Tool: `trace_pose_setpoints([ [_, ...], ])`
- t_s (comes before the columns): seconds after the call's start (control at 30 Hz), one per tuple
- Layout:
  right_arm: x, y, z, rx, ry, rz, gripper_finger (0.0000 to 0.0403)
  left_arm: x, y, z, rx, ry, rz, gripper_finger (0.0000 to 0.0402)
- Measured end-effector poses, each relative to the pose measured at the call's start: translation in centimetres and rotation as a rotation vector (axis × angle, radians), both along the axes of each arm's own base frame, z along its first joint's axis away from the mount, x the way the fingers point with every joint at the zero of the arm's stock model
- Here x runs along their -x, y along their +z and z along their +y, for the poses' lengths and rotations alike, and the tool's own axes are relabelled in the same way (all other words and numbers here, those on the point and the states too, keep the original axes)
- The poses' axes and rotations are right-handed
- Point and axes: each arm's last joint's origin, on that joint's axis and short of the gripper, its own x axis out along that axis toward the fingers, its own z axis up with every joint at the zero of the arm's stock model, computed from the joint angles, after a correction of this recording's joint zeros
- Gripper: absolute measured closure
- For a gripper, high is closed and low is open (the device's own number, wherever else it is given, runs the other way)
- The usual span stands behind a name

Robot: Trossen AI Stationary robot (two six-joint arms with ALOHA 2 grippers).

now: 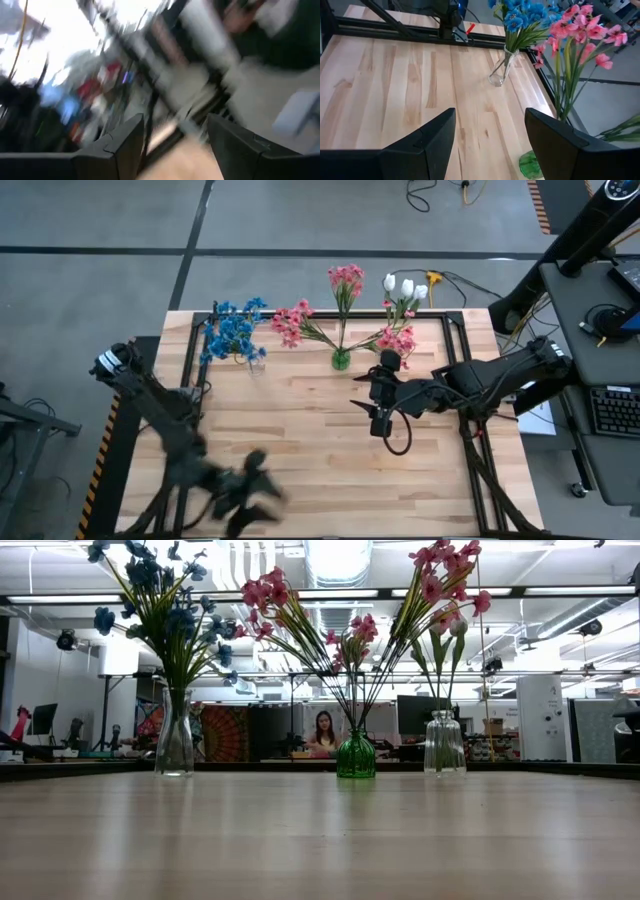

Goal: Sort flowers into vase by color
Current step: Adjust the blue flowers on the left transparent vase

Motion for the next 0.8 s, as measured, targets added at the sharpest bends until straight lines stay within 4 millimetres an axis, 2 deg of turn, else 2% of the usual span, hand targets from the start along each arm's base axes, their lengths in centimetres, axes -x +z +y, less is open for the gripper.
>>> trace_pose_setpoints([
  [0.1,0.5,0.2,-0.2,-0.012,-0.009,0.007,0.0172,-1.8,-0.4,2.2,-0.046,0.147,0.158,0.0201],
  [0.17,0.8,0.2,-0.3,-0.021,-0.016,0.013,0.0172,-1.6,-0.2,3.6,-0.041,0.248,0.308,0.0201],
  [0.23,0.9,0.2,-0.3,-0.026,-0.019,0.014,0.0172,-0.2,0.9,5.3,0.050,0.380,0.462,0.0201],
  [0.33,0.8,0.1,-0.3,-0.022,-0.020,0.024,0.0172,2.6,2.4,7.6,0.313,0.671,0.601,0.0203],
  [0.43,0.7,0.0,-0.3,-0.022,-0.020,0.025,0.0172,5.2,3.7,9.6,0.627,0.955,0.581,0.0212],
  [0.5,0.7,0.1,-0.3,-0.023,-0.020,0.020,0.0172,6.0,3.9,10.4,0.718,1.078,0.575,0.0223],
  [0.63,0.6,0.3,-0.2,-0.026,-0.016,-0.002,0.0172,6.0,4.0,11.3,0.728,1.217,0.568,0.0257],
  [0.8,0.6,0.3,-0.2,-0.026,-0.016,-0.002,0.0172,5.7,4.8,12.6,0.684,1.259,0.577,0.0320],
])
